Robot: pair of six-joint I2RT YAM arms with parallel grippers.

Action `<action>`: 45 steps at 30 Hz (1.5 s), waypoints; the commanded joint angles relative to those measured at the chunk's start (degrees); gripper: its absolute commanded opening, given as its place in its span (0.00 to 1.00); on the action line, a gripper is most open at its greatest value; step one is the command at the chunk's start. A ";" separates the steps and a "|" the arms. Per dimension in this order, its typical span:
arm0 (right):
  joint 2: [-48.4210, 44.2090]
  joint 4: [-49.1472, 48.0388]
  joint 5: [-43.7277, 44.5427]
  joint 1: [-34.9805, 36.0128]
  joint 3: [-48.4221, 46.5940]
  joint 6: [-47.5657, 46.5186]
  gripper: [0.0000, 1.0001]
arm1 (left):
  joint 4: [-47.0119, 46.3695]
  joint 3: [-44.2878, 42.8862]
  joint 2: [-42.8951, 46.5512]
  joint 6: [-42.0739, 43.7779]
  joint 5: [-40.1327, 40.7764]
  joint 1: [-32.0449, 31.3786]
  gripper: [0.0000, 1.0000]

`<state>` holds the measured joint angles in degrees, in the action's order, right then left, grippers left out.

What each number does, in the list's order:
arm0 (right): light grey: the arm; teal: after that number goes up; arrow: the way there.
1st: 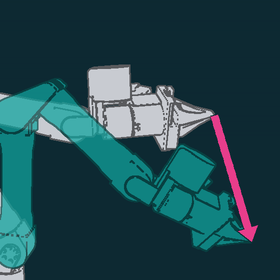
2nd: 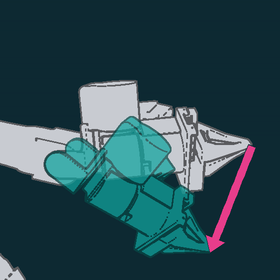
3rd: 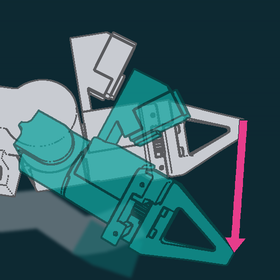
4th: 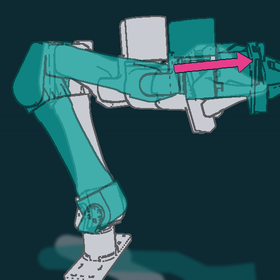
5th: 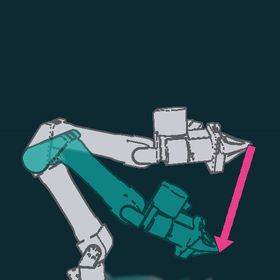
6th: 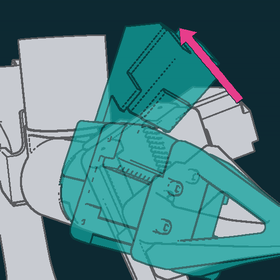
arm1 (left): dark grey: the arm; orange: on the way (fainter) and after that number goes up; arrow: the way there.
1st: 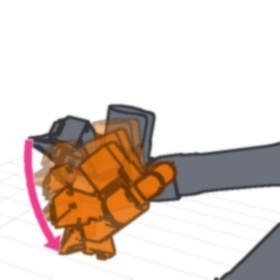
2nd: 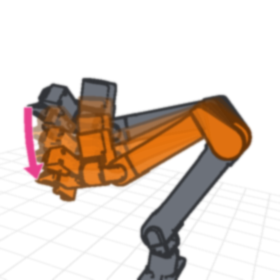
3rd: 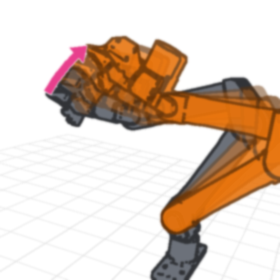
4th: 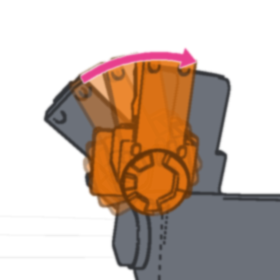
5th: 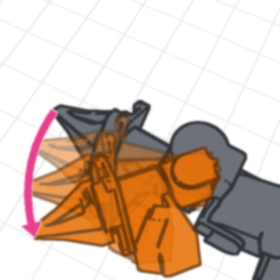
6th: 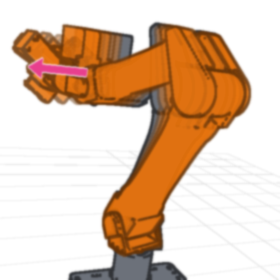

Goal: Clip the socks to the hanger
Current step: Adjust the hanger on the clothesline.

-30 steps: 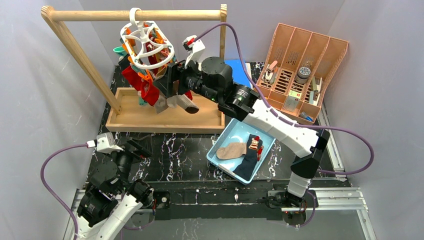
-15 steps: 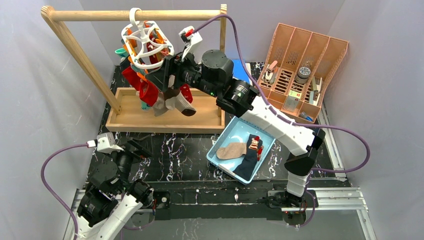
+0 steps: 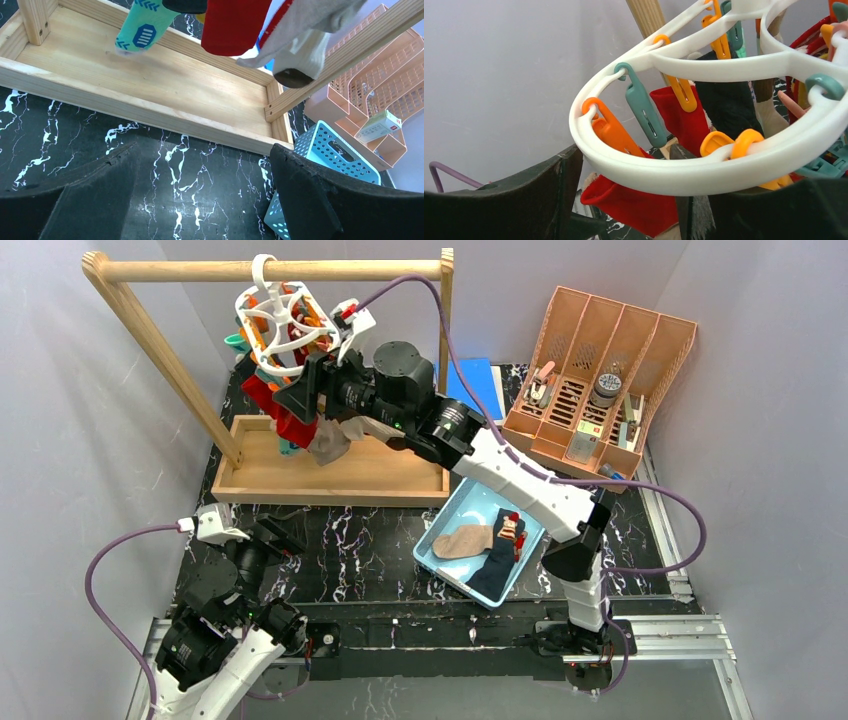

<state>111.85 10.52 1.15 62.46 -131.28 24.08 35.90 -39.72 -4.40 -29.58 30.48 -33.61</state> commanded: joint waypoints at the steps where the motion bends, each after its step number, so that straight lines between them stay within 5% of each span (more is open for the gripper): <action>1: 2.95 -3.33 -2.60 0.21 -6.07 0.80 0.70 | -0.64 0.77 -0.96 0.40 0.19 -0.23 0.99; 29: 4.86 -4.99 -0.11 -6.21 -4.06 5.11 0.64 | -0.15 0.73 0.71 0.06 1.23 -0.23 0.98; 45: 0.77 -7.71 -5.61 -1.38 -2.87 -1.18 0.73 | -0.32 0.73 -0.23 0.18 0.81 -0.23 0.98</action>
<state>117.08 7.29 -3.60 58.00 -133.67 27.05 35.94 -39.68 -4.32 -29.41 30.55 -33.61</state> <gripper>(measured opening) 0.734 0.983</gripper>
